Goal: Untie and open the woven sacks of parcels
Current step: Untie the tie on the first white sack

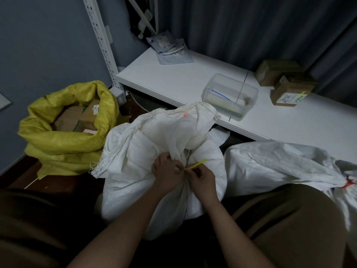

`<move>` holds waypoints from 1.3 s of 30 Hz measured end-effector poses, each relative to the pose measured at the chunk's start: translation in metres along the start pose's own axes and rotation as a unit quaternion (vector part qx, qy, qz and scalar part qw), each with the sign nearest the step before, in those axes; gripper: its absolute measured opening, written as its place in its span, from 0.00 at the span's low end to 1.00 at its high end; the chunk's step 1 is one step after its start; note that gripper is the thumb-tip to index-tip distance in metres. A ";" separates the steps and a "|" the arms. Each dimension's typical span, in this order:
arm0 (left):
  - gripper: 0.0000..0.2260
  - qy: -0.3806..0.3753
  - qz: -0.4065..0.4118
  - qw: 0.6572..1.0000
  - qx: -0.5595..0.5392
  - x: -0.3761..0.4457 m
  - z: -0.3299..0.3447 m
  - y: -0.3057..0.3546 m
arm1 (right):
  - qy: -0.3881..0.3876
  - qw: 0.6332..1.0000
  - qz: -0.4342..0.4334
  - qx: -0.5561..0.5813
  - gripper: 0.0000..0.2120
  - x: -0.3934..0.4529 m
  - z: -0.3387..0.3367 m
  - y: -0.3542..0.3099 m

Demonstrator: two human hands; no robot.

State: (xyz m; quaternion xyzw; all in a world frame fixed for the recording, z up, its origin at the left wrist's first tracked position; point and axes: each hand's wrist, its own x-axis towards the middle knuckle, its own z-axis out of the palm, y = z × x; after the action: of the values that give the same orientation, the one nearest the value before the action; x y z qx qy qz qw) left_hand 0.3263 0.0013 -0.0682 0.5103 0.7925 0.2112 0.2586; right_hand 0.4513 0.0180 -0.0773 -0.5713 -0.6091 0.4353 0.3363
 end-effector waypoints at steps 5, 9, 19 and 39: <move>0.11 -0.018 0.009 1.000 -0.008 0.003 -0.002 -0.001 | -0.009 0.984 -0.132 -0.122 0.02 -0.001 -0.004 0.004; 0.10 -0.035 0.018 0.999 0.015 0.002 -0.001 -0.003 | -0.037 0.975 -0.145 -0.165 0.02 -0.001 -0.005 0.011; 0.12 0.105 0.136 0.974 0.151 -0.007 -0.001 -0.006 | 0.019 1.000 0.019 0.002 0.12 0.002 -0.003 -0.001; 0.07 -0.070 0.015 0.997 -0.027 0.006 -0.013 -0.005 | -0.023 0.996 0.030 0.081 0.04 0.002 -0.007 0.005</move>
State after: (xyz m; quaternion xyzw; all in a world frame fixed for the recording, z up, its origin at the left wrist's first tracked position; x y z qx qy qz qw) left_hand 0.3120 0.0039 -0.0622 0.5288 0.7585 0.1999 0.3241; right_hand 0.4592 0.0207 -0.0788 -0.5504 -0.5616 0.5061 0.3543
